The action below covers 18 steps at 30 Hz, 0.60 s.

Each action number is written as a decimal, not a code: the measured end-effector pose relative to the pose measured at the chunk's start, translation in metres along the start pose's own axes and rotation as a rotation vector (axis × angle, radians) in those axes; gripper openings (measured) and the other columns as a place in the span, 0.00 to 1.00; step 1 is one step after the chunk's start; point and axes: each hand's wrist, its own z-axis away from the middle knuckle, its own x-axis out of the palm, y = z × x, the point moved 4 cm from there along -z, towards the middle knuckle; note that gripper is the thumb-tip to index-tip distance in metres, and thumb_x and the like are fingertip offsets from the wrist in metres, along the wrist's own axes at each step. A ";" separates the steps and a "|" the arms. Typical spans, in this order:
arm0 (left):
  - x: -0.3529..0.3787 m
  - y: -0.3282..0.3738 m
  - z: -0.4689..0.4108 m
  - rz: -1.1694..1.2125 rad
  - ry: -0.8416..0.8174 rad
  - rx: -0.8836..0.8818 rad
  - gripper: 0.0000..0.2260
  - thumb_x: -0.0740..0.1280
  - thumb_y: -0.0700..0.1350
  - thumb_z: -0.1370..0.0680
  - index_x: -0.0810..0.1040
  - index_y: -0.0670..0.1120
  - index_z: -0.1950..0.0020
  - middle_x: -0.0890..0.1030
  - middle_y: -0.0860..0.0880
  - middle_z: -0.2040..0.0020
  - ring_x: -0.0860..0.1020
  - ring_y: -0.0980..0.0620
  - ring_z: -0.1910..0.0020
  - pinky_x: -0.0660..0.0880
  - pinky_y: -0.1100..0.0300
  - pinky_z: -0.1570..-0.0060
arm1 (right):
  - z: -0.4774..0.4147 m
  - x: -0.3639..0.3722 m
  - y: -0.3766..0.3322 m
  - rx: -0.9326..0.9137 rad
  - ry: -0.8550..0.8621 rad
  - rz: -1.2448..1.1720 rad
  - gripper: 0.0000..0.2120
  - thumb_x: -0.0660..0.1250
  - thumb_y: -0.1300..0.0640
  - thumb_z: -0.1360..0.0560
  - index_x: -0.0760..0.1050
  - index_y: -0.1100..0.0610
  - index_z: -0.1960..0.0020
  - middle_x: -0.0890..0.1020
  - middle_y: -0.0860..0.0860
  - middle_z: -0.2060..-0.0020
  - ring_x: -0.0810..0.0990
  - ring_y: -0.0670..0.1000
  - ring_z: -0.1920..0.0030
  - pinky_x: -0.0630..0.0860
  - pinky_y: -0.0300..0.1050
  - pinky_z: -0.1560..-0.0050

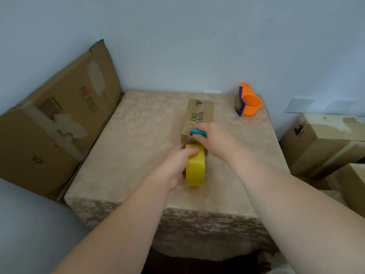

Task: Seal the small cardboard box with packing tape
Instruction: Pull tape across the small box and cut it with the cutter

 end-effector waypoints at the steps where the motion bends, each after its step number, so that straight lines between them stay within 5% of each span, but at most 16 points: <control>1: 0.000 0.001 0.000 -0.003 -0.001 0.023 0.10 0.63 0.42 0.23 0.75 0.48 0.42 0.83 0.47 0.59 0.82 0.50 0.64 0.77 0.57 0.61 | -0.001 0.002 0.002 -0.002 -0.023 0.017 0.14 0.67 0.56 0.25 0.79 0.54 0.39 0.81 0.57 0.42 0.78 0.57 0.40 0.72 0.48 0.39; 6: 0.001 0.003 0.005 -0.064 -0.027 0.064 0.09 0.60 0.40 0.21 0.74 0.43 0.42 0.81 0.44 0.63 0.81 0.53 0.74 0.77 0.63 0.73 | -0.008 0.011 0.010 0.040 -0.075 0.063 0.18 0.67 0.56 0.24 0.75 0.53 0.35 0.76 0.56 0.34 0.72 0.56 0.32 0.66 0.45 0.31; 14: 0.002 0.002 0.000 -0.109 0.049 0.017 0.06 0.60 0.40 0.22 0.76 0.40 0.50 0.80 0.46 0.77 0.77 0.52 0.80 0.73 0.64 0.75 | -0.010 0.017 0.013 0.028 -0.052 0.126 0.18 0.65 0.56 0.23 0.74 0.53 0.33 0.76 0.57 0.34 0.70 0.57 0.31 0.66 0.49 0.30; 18: 0.003 0.006 0.000 -0.102 0.056 0.028 0.08 0.59 0.39 0.21 0.75 0.40 0.46 0.80 0.43 0.68 0.77 0.53 0.80 0.74 0.63 0.74 | -0.011 0.017 0.013 0.022 -0.052 0.112 0.18 0.66 0.56 0.24 0.75 0.53 0.34 0.77 0.57 0.35 0.71 0.58 0.32 0.67 0.49 0.31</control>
